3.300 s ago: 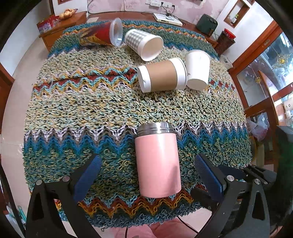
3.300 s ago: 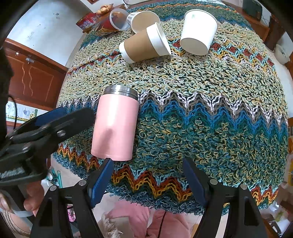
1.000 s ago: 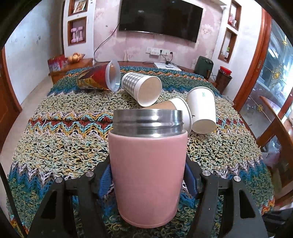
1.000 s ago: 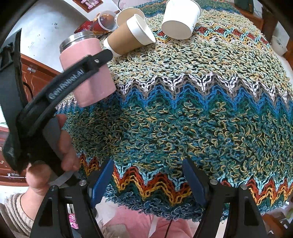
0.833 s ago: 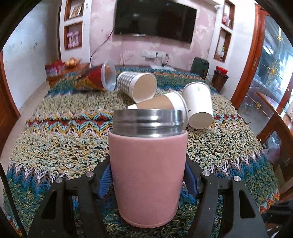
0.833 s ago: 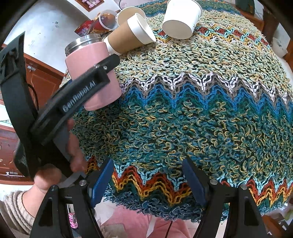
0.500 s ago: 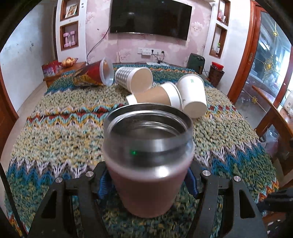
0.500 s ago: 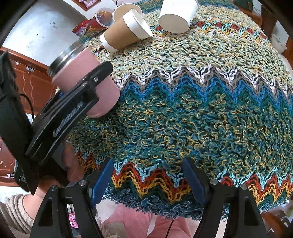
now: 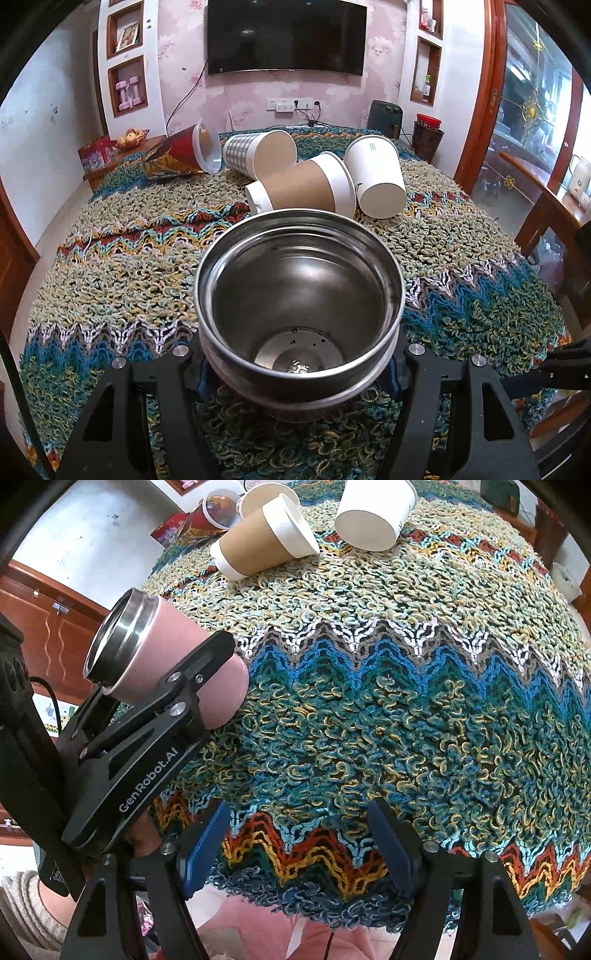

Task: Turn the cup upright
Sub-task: 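Lower the pink tumbler onto the blanket with the left gripper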

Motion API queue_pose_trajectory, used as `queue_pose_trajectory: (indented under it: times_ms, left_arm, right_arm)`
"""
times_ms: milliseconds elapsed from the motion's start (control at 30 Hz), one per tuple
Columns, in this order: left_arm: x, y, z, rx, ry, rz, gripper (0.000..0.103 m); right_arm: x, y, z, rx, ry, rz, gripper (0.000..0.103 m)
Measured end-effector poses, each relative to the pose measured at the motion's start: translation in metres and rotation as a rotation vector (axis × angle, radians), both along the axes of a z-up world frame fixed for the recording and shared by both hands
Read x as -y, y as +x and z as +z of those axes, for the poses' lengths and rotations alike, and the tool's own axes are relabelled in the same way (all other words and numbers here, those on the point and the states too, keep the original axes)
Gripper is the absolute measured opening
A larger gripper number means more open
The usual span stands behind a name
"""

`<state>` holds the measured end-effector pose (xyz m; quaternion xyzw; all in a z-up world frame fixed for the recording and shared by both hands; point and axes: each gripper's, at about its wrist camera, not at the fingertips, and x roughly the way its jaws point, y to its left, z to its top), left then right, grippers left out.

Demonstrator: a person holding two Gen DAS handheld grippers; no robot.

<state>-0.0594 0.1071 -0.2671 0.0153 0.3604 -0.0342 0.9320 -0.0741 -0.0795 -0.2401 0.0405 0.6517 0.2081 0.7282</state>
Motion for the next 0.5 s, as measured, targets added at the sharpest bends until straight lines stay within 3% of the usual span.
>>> queue_pose_trajectory:
  times_ms: [233,300,500]
  left_arm:
    - [0.004,0.004,0.002,0.004,0.030,-0.009,0.071]
    - [0.004,0.003,0.005,0.012,0.031,-0.014,0.084]
    - [0.006,-0.002,0.019,0.041,0.070,-0.038,0.087]
  right_arm:
    - [-0.011,-0.004,0.002,0.029,-0.021,0.029,0.078]
    - [-0.014,-0.006,0.004,0.041,-0.029,0.036,0.078]
    - [-0.018,-0.008,0.011,0.053,-0.033,0.040,0.078]
